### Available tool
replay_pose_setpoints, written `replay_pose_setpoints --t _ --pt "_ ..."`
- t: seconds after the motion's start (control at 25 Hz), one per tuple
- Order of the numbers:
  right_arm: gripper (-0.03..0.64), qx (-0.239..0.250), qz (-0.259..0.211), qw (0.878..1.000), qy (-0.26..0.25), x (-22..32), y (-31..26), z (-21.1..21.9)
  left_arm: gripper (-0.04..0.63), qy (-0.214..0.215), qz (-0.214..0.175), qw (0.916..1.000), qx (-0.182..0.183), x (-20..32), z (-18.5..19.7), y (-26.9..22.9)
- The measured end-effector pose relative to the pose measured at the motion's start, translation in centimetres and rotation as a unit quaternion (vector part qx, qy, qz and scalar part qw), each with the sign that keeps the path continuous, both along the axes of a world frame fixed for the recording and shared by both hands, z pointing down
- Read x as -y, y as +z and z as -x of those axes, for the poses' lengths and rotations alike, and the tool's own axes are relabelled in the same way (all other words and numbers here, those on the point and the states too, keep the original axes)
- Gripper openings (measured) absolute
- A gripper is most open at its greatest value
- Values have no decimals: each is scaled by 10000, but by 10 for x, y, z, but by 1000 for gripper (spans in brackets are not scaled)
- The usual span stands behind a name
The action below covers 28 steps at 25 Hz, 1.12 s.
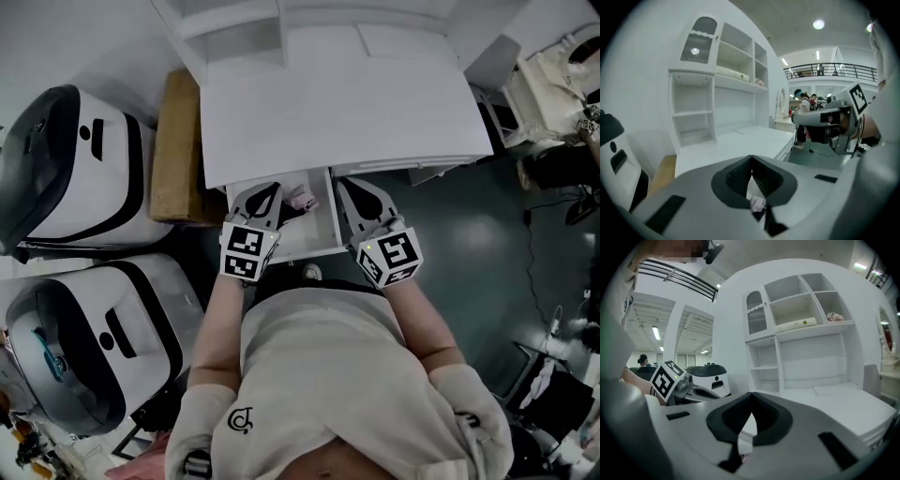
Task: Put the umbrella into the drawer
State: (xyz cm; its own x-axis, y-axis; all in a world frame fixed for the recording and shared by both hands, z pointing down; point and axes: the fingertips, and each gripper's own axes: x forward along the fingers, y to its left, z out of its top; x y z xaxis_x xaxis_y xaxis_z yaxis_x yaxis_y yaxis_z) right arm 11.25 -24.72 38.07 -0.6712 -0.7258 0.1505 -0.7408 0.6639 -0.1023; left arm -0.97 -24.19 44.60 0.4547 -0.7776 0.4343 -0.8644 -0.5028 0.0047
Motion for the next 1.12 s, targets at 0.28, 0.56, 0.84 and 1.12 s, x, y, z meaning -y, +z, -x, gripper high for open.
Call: replay_pose_setpoints --t 0.28,0.56,0.84,1.12 --pt "6 125 -402 9991 -91 -10 -43 8 12 -342 -937 9942 -409 -16 26 -91" --pt "5 256 -665 9973 -174 -24 -66 11 12 -764 -1819 9779 -697 -54 52 -159" --pt "5 260 -935 9949 -268 -41 -86 9 12 -822 -1891 9769 -565 -72 59 -161" --pt "3 243 -995 9942 -339 -54 -88 9 12 -729 -1860 9784 -536 -81 58 -161"
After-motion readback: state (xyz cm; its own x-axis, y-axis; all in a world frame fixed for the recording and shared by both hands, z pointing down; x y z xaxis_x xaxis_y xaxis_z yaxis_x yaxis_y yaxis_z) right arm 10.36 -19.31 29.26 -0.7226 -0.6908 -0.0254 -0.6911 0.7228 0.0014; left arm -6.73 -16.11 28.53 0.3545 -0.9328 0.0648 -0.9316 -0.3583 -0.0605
